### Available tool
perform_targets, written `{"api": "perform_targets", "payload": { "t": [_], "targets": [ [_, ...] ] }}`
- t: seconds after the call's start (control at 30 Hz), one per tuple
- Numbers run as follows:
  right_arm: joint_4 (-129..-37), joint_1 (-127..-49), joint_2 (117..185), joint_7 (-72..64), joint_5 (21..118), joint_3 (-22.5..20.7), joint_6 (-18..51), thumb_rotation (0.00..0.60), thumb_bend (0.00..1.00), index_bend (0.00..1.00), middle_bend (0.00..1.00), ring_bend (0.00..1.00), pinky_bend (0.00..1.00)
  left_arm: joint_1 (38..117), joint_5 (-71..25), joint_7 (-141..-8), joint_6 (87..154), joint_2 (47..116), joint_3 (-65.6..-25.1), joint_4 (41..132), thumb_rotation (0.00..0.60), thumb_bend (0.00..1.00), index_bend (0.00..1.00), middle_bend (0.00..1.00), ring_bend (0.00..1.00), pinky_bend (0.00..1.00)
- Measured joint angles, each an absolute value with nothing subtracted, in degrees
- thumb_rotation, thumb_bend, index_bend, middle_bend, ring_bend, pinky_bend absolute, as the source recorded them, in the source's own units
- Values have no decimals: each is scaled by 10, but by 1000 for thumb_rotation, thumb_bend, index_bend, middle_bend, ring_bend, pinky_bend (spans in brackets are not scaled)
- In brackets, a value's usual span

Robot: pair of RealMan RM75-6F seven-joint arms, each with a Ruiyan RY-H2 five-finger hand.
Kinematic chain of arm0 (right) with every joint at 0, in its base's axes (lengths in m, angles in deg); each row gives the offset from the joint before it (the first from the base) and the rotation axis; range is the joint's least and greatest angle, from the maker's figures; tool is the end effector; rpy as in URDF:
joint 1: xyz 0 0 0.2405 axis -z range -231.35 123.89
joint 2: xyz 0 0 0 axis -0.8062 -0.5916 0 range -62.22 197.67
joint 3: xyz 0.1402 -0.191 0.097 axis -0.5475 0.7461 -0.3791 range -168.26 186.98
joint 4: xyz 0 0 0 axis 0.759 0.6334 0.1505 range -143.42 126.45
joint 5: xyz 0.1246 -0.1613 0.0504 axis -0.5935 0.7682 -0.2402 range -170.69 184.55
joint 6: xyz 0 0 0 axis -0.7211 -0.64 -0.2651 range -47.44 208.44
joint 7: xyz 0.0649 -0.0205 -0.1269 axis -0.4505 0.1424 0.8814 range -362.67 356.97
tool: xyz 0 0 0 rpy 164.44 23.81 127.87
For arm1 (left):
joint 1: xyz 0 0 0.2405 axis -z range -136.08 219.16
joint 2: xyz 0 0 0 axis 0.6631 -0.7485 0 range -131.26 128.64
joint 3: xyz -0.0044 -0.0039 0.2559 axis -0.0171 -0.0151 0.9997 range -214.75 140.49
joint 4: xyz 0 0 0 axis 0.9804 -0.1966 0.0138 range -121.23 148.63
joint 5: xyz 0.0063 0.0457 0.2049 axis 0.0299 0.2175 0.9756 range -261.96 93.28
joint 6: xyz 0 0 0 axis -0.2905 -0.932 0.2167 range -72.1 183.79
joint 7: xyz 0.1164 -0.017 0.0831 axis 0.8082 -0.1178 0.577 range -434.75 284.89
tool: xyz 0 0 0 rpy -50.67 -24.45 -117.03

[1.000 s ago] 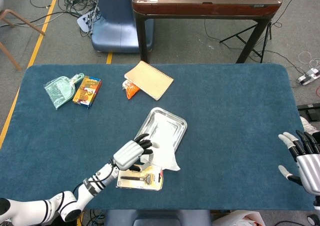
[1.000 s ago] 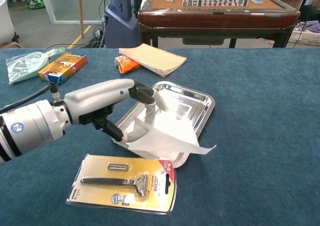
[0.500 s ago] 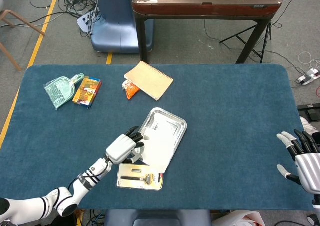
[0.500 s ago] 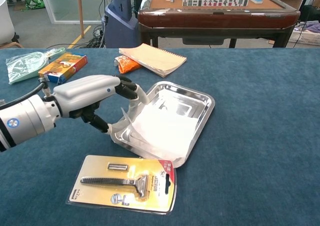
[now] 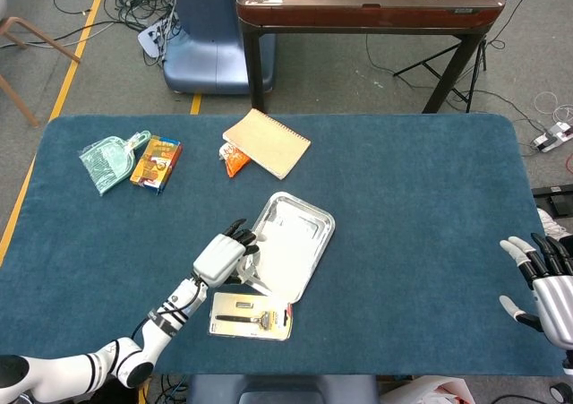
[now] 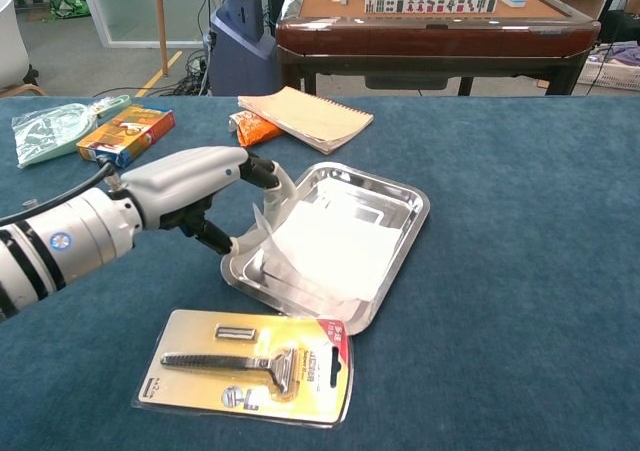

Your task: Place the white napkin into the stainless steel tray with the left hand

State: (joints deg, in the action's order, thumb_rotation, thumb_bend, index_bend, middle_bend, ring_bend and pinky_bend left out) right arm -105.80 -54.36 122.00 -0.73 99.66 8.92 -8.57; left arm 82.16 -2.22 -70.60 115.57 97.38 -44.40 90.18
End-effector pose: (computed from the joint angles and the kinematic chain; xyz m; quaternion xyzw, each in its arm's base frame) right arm -0.3006 -0.1487 0.2009 0.6320 -0.3405 0.3602 0.5958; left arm -0.1232 0.3118 -0.0608 -0.7467 -0.3650 -0.4589 0.3140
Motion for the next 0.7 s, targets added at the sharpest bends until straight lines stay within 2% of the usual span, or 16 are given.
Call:
{"api": "perform_targets", "payload": {
  "t": [0.47,0.7],
  "targets": [
    [-1056,-542,1220,-11,997,89,-87,600,198,156,174,51,93,843,-72,-659,1153,1014,-491,872,600,386,536,258,218,55],
    [-1053,-543,1222,-13,995,89,-83,600,197,156,175,51,93,847,-93,-637,1152,1026,-498,862,600,386,534,258,218,55]
  ]
}}
